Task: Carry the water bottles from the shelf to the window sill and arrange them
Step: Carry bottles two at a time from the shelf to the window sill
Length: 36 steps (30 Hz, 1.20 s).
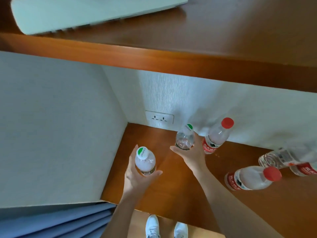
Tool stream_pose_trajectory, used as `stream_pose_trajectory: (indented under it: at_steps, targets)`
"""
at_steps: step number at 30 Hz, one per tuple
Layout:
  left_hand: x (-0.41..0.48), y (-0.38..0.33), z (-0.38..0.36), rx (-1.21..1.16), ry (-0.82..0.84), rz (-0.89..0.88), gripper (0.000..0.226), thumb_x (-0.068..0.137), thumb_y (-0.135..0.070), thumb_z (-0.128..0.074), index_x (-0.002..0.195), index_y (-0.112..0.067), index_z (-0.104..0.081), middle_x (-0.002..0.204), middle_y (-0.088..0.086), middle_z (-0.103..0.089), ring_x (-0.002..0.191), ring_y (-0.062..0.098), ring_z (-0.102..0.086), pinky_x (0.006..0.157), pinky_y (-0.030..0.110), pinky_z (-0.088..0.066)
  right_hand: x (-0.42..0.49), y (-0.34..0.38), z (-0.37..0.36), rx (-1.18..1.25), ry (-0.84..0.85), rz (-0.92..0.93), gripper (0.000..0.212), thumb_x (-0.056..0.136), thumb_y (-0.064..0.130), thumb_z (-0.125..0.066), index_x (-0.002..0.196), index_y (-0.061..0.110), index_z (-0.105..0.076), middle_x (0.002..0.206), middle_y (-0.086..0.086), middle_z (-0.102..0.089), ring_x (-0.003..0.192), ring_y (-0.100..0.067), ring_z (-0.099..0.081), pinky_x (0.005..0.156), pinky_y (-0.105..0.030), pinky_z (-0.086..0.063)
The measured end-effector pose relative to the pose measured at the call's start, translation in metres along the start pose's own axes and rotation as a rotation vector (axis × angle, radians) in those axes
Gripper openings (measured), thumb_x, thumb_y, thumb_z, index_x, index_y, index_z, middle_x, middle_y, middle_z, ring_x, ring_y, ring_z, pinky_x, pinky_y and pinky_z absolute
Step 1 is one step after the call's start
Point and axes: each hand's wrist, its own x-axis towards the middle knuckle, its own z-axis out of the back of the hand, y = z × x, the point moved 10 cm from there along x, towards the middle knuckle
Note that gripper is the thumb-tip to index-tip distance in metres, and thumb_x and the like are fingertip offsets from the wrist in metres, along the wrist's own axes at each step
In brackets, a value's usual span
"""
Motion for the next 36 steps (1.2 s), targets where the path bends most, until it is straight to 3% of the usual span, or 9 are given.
stream_pose_trajectory:
  at_steps: [2,5,9,14,16,22,26,31,36]
  targets:
    - [0.004,0.0,-0.001,-0.036,-0.005,0.016,0.1,0.054,-0.06,-0.084,0.126,-0.078,-0.017,0.121,-0.046,-0.037,0.115,-0.021,-0.043,0.072,-0.007,-0.038,0.004,0.002,-0.003,0.046,0.0,0.014,0.069,0.066,0.032,-0.094,0.12,0.044,-0.052,0.121,0.007,-0.065,0.11,-0.011,-0.064,0.085,-0.028,-0.058]
    - [0.008,0.007,0.0,-0.076,-0.024,0.074,0.09,0.061,-0.054,-0.088,0.13,-0.062,-0.031,0.118,-0.03,-0.049,0.116,0.006,-0.055,0.071,0.002,-0.045,0.007,0.003,-0.007,0.023,0.013,0.012,0.068,0.071,0.029,-0.091,0.127,0.024,-0.053,0.118,0.001,-0.066,0.106,-0.017,-0.066,0.088,-0.045,-0.06]
    - [0.01,0.005,0.003,-0.05,-0.027,0.111,0.089,0.064,-0.05,-0.086,0.136,-0.037,-0.037,0.12,-0.01,-0.052,0.11,0.019,-0.056,0.081,0.015,-0.047,-0.001,0.009,-0.003,0.009,0.006,0.049,0.067,0.072,0.037,-0.089,0.127,0.028,-0.053,0.113,0.013,-0.063,0.105,-0.007,-0.064,0.076,-0.006,-0.05]
    - [0.004,-0.036,0.024,-0.137,-0.027,0.06,0.095,0.063,-0.057,-0.082,0.14,-0.023,-0.039,0.12,0.001,-0.057,0.11,0.025,-0.06,0.089,0.035,-0.059,-0.03,0.054,0.018,0.035,-0.036,0.169,0.058,0.066,0.055,-0.082,0.113,0.042,-0.05,0.107,0.019,-0.061,0.102,-0.002,-0.062,0.079,-0.003,-0.048]
    - [-0.001,-0.06,0.034,-0.204,-0.019,0.026,0.097,0.062,-0.066,-0.08,0.138,-0.021,-0.041,0.117,0.004,-0.059,0.108,0.026,-0.062,0.088,0.044,-0.06,-0.044,0.08,0.029,0.052,-0.041,0.232,0.058,0.062,0.061,-0.078,0.11,0.04,-0.052,0.103,0.018,-0.062,0.097,-0.003,-0.064,0.08,-0.01,-0.052]
    - [-0.022,-0.118,0.058,-0.351,-0.021,-0.07,0.096,0.046,-0.085,-0.073,0.122,-0.031,-0.051,0.103,-0.005,-0.066,0.097,0.015,-0.069,0.07,0.022,-0.06,-0.078,0.135,0.052,0.055,-0.025,0.323,0.045,0.069,0.046,-0.088,0.097,0.037,-0.054,0.095,0.01,-0.066,0.093,0.003,-0.064,0.074,-0.009,-0.052]
    - [-0.027,-0.129,0.074,-0.376,-0.02,-0.079,0.095,0.05,-0.075,-0.079,0.126,-0.024,-0.053,0.104,0.0,-0.067,0.097,0.018,-0.07,0.075,0.03,-0.062,-0.097,0.15,0.059,0.079,-0.033,0.356,0.045,0.07,0.042,-0.087,0.099,0.036,-0.053,0.095,0.016,-0.064,0.093,0.014,-0.062,0.07,-0.002,-0.048]
    - [-0.036,-0.124,0.1,-0.444,-0.073,-0.137,0.076,0.059,-0.062,-0.082,0.118,-0.022,-0.055,0.098,0.002,-0.068,0.093,0.021,-0.071,0.071,0.027,-0.061,-0.1,0.148,0.042,0.131,0.023,0.338,0.057,0.068,0.045,-0.088,0.112,0.027,-0.057,0.099,0.011,-0.068,0.094,0.002,-0.066,0.072,-0.003,-0.049]
    - [-0.056,-0.112,0.134,-0.421,-0.211,-0.16,0.064,0.064,-0.055,-0.082,0.111,-0.02,-0.057,0.09,-0.004,-0.066,0.087,0.02,-0.07,0.068,0.024,-0.058,-0.106,0.16,0.002,0.133,0.163,0.315,0.061,0.053,0.069,-0.077,0.106,0.066,-0.047,0.102,0.035,-0.06,0.103,0.011,-0.06,0.071,-0.007,-0.051]
